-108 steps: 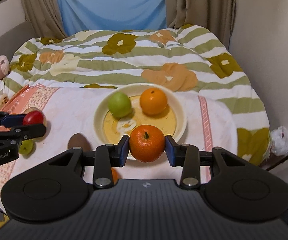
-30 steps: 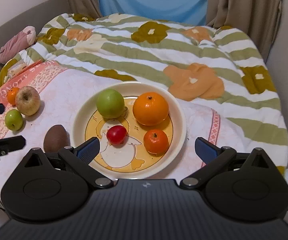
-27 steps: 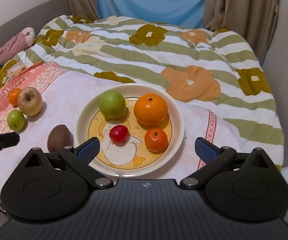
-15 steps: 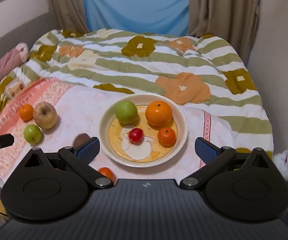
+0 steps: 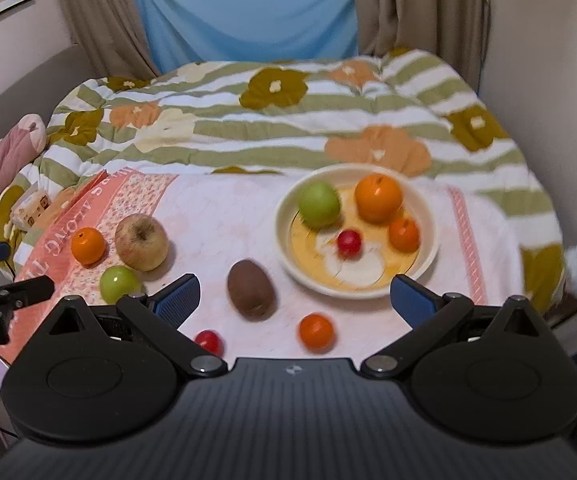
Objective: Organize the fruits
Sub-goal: 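Withdraw both grippers from the bowl toward the remaining fruit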
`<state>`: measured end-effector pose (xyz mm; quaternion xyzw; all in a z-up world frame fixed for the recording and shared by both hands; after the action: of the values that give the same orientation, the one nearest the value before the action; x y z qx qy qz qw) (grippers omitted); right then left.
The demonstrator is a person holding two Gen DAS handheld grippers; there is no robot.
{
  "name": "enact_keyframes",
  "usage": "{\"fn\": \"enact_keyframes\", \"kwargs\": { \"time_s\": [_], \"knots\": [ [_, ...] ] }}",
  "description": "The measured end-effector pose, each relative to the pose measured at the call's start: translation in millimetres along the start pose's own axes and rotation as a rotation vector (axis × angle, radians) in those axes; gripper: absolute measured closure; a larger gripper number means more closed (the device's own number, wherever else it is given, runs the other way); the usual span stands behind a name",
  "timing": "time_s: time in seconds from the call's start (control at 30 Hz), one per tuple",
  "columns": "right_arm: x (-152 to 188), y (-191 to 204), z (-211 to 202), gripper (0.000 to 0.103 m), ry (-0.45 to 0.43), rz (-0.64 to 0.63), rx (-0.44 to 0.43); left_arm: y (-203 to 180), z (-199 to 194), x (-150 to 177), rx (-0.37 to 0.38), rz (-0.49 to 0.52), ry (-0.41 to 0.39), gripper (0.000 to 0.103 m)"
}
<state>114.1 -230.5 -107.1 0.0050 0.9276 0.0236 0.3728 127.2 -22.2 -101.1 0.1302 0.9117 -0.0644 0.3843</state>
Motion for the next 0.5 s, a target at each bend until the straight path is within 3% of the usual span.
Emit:
{"fn": "enact_keyframes", "kwargs": {
  "time_s": [0.5],
  "knots": [
    [43,69,48,0.0,0.074,0.073,0.068,43,59,22,0.127,0.119,0.088,0.008]
  ]
}}
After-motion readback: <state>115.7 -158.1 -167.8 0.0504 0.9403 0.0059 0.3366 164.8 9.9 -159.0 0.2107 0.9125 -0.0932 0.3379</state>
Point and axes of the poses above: each gripper's, at about its wrist camera, not at the fingertips, and z roughly the way its jaws point, y to its left, x to its underside, the point moved 10 cm from there along z, roughly the way its jaws point, and after that the axes turned 6 degrees about -z, right-handed, at the moved point
